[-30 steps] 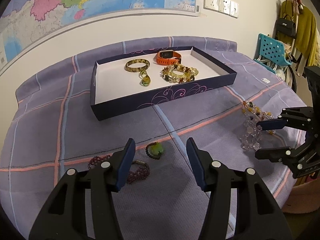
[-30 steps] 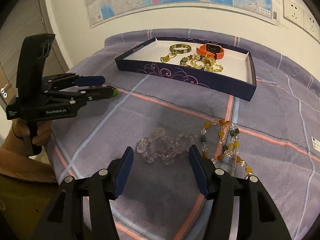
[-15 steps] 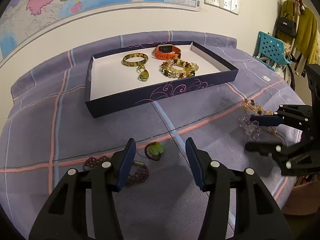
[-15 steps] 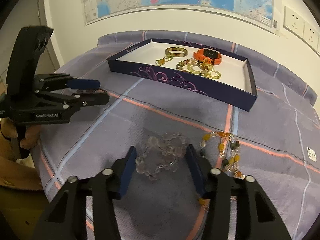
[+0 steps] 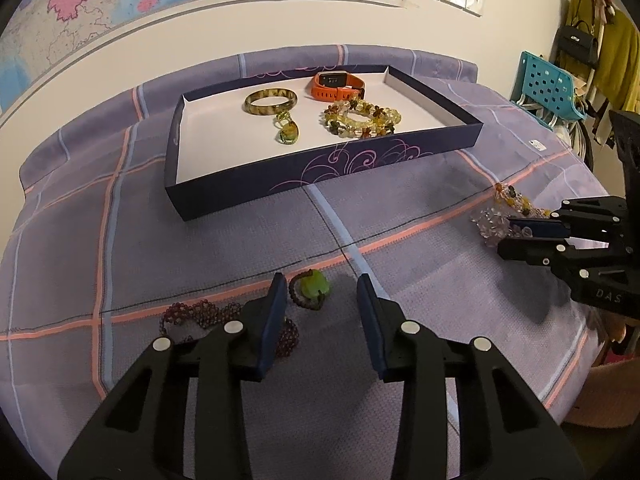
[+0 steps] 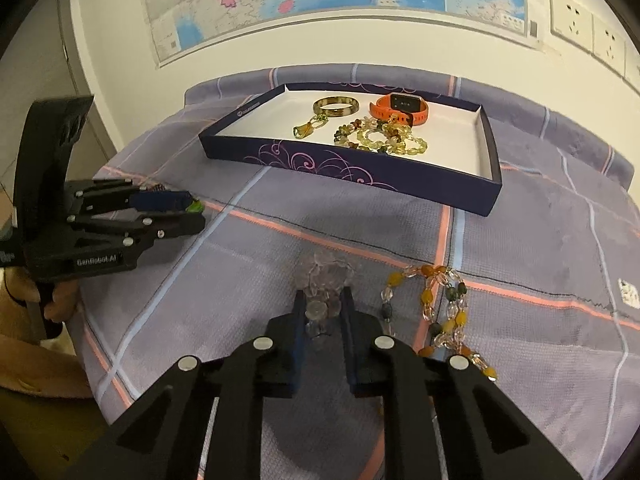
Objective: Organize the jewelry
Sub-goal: 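Grasp the clear crystal bracelet with the right tool while the left tool grasps the green-stone ring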
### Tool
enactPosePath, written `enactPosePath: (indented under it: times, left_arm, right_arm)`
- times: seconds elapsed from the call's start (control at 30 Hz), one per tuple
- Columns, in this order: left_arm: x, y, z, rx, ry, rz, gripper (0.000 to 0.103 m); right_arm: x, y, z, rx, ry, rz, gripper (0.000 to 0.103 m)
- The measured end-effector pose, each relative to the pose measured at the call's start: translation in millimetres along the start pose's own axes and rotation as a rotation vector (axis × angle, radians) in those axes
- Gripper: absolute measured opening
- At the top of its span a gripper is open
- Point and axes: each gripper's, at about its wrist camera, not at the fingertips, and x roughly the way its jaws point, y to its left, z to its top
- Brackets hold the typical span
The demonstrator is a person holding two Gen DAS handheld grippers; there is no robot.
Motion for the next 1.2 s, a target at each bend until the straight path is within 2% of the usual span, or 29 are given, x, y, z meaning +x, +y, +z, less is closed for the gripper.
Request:
enactPosePath:
  times: [0.1,0.17,0.23,0.6,0.83,1.2]
  left_arm:
    - [0,1,1,-0.006,0.001,0.008,0.03]
    - [1,1,1,-0.01,0.0,0.009,0.02]
    - [0,1,1,-0.014,0.002,0.001,0.016]
    - [-1,-2,4,-0.017,-0.003,-0.008,0.016]
    - [-12,-1,8,-0.025,-0.032,-0.014,0.016]
    - [-20,1,17,-0.035,-0.064,-0.021,0.016]
  right_arm:
    - [0,-2,1,0.01,-0.004,0.007,0.015]
    - [0,-2,2,0.012,-0.006,0.009,0.015]
    - [0,-4,3,0.023,-0.009,0.015,0.015]
    - [-8,-12,10,0.07,-0.045,0.06,0.014]
    - [-19,-18,19,0.098,-0.082,0.104,0.014]
    - [-35,-16,35,0.077,-0.135,0.107,0.014]
